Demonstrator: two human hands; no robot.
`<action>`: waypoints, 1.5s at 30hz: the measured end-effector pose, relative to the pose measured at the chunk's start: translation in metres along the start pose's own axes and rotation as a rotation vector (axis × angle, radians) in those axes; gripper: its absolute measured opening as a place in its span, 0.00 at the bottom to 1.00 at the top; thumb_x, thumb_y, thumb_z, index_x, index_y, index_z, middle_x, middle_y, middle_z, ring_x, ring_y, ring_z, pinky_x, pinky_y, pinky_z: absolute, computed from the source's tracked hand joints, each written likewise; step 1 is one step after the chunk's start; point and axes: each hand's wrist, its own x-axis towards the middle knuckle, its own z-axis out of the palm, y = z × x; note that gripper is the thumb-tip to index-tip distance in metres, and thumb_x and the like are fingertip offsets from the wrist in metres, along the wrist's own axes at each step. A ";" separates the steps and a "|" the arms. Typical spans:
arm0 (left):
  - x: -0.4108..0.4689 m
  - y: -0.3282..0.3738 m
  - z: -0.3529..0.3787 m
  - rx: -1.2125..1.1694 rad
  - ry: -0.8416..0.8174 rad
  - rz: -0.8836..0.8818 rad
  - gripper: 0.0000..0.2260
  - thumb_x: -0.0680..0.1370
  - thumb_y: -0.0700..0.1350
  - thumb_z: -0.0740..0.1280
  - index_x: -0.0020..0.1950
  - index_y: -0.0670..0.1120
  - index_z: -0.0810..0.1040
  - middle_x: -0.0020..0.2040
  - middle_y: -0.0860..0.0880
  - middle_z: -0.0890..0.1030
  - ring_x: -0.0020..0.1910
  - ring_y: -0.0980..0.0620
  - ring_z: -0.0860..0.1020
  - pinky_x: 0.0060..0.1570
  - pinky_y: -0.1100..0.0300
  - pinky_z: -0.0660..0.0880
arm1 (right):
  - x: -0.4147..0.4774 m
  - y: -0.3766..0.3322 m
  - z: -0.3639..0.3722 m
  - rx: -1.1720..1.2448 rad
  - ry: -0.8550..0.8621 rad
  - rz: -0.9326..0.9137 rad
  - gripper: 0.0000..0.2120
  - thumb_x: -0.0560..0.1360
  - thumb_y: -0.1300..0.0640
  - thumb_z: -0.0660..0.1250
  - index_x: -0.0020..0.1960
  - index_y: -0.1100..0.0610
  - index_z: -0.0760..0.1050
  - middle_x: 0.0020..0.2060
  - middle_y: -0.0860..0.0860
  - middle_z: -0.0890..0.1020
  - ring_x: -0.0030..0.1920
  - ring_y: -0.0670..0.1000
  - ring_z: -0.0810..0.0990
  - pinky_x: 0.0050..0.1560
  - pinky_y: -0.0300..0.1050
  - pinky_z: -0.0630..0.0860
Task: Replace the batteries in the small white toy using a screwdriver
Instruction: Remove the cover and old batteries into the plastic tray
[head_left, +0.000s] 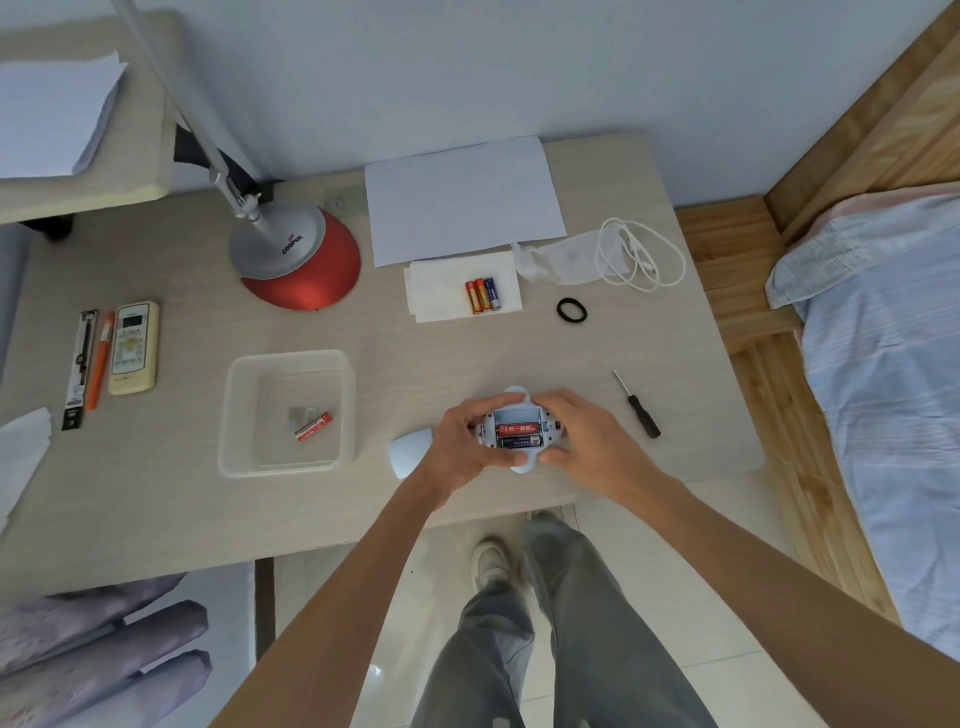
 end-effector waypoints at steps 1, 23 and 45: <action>0.000 0.001 0.000 0.001 -0.001 0.001 0.34 0.65 0.36 0.85 0.68 0.56 0.83 0.66 0.45 0.80 0.65 0.46 0.82 0.57 0.52 0.84 | 0.001 -0.001 0.002 0.026 0.018 0.024 0.30 0.73 0.56 0.81 0.71 0.51 0.74 0.61 0.47 0.80 0.55 0.47 0.81 0.57 0.47 0.83; 0.000 0.009 -0.004 1.015 0.254 0.444 0.08 0.76 0.41 0.78 0.55 0.46 0.89 0.61 0.46 0.78 0.62 0.43 0.75 0.54 0.50 0.80 | 0.006 -0.007 0.006 0.028 0.050 0.065 0.28 0.71 0.56 0.81 0.70 0.53 0.78 0.59 0.47 0.82 0.54 0.49 0.83 0.57 0.46 0.83; -0.070 0.046 -0.085 0.775 0.490 0.462 0.09 0.81 0.45 0.75 0.60 0.47 0.88 0.58 0.54 0.87 0.56 0.56 0.86 0.57 0.53 0.82 | 0.010 -0.006 0.000 0.054 0.021 0.096 0.25 0.69 0.59 0.79 0.66 0.52 0.80 0.54 0.47 0.82 0.49 0.50 0.82 0.51 0.52 0.83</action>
